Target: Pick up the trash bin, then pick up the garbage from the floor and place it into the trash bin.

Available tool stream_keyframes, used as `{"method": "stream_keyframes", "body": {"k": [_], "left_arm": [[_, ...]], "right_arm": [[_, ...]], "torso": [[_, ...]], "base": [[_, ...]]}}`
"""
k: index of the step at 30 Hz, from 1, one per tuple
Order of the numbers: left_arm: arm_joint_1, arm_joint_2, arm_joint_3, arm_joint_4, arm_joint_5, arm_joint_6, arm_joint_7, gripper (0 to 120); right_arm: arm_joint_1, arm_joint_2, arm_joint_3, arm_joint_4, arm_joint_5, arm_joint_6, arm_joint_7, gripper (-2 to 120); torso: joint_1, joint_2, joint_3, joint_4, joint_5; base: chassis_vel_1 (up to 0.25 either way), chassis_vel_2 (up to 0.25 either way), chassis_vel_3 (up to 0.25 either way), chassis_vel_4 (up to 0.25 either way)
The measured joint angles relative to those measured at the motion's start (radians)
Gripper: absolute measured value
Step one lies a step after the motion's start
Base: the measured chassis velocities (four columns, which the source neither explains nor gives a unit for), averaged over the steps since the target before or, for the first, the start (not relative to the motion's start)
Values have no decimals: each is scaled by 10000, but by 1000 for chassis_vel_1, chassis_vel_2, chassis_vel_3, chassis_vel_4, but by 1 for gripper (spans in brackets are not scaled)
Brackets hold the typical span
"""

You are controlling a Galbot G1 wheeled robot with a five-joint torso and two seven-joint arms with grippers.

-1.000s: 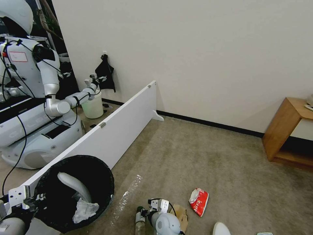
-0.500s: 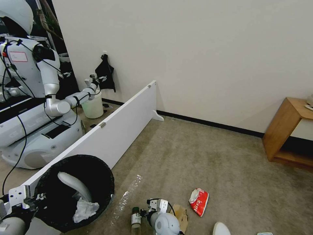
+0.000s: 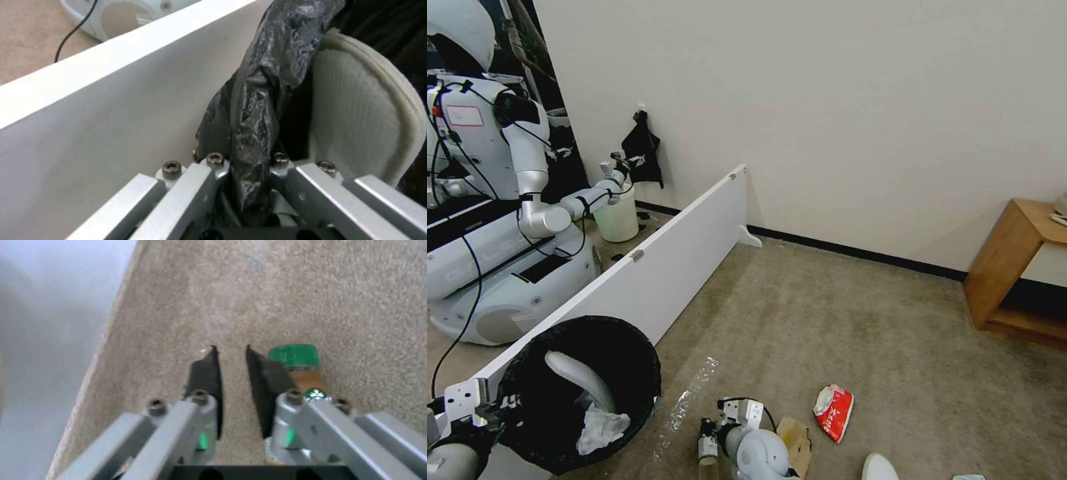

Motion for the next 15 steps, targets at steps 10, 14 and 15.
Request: {"method": "stream_keyframes", "body": {"k": [10, 14, 15], "left_arm": [[-13, 41, -30, 21, -37, 0, 0, 3], [-43, 44, -31, 44, -45, 0, 0, 3], [-63, 54, -30, 56, -48, 0, 0, 3]], "right_arm": [[-164, -302, -501, 769, 72, -137, 677, 57], [-214, -509, -684, 1132, 177, -280, 1200, 70], [-253, -622, -730, 1264, 198, -354, 1421, 76]], "torso": [[0, 0, 0, -1, -1], [0, 0, 0, 0, 0], [0, 0, 0, -1, 0]], "base": [[0, 0, 0, 0], [0, 0, 0, 0], [0, 0, 0, 0]]}}
